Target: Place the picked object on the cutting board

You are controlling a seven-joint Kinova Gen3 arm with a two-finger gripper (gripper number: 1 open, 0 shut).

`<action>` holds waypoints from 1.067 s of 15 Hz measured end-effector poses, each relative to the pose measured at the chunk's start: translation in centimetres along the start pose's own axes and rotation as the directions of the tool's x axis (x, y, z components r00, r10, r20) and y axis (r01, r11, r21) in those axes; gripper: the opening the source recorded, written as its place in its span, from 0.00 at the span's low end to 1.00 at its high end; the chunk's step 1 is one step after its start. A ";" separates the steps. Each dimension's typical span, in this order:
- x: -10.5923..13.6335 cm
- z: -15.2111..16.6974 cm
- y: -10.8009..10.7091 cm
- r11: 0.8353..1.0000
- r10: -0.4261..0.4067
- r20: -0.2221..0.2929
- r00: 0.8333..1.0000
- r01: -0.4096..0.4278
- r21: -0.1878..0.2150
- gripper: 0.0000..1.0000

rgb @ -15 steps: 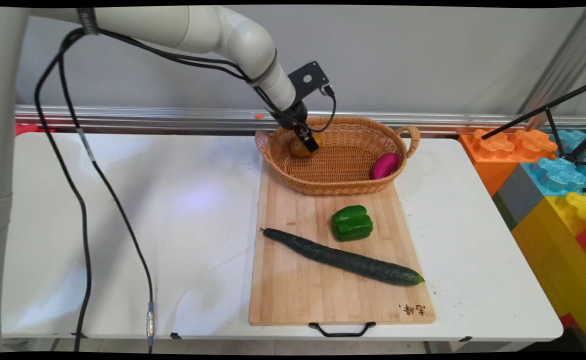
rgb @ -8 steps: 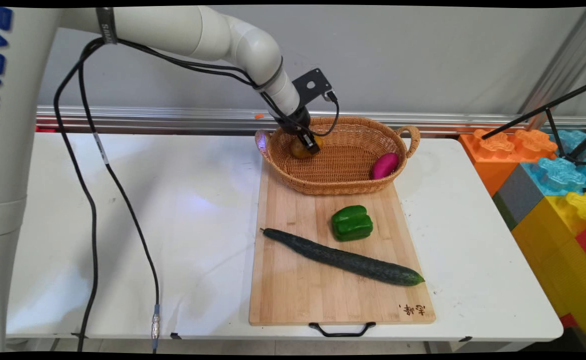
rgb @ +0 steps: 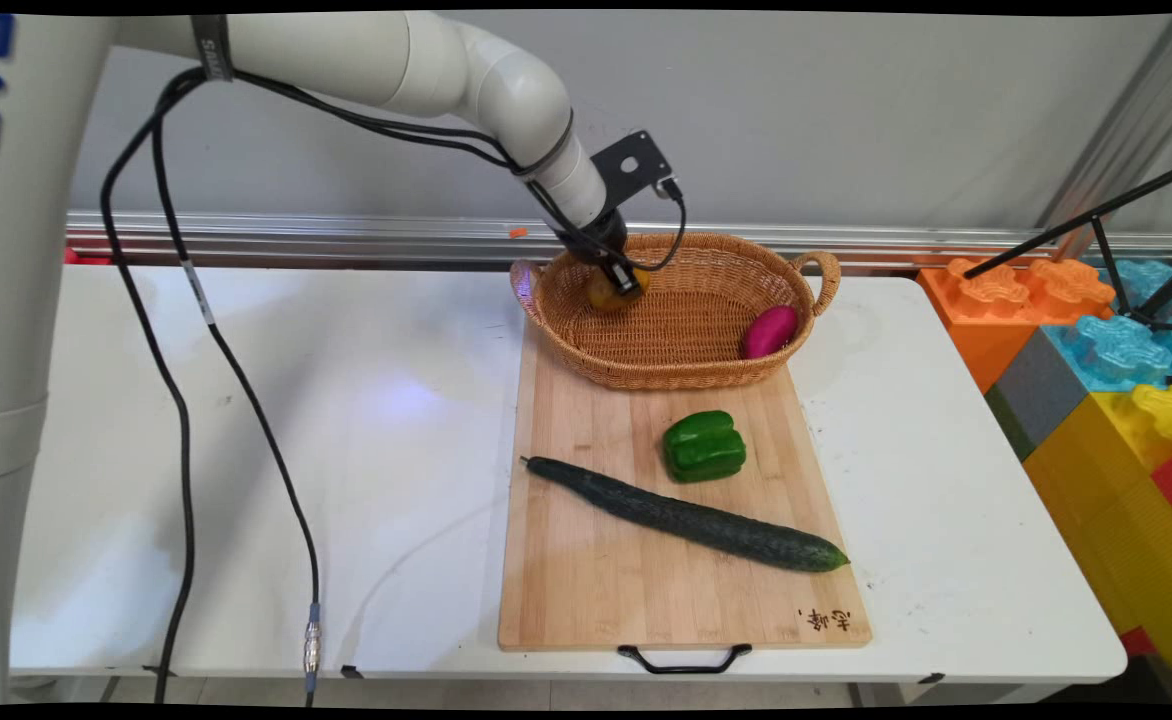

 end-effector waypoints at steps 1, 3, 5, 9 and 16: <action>0.4 -0.5 0.3 1.000 0.008 -0.008 1.000 -0.008 0.007 0.00; 1.6 -2.4 1.2 0.999 0.032 -0.037 0.999 -0.031 0.029 0.00; 2.8 -4.8 2.5 0.998 0.053 -0.063 0.997 -0.050 0.046 0.00; 4.1 -9.7 6.4 0.995 0.100 -0.089 0.991 -0.099 0.018 0.00; 2.3 -14.1 12.9 0.970 0.201 -0.061 0.978 -0.207 -0.129 0.00</action>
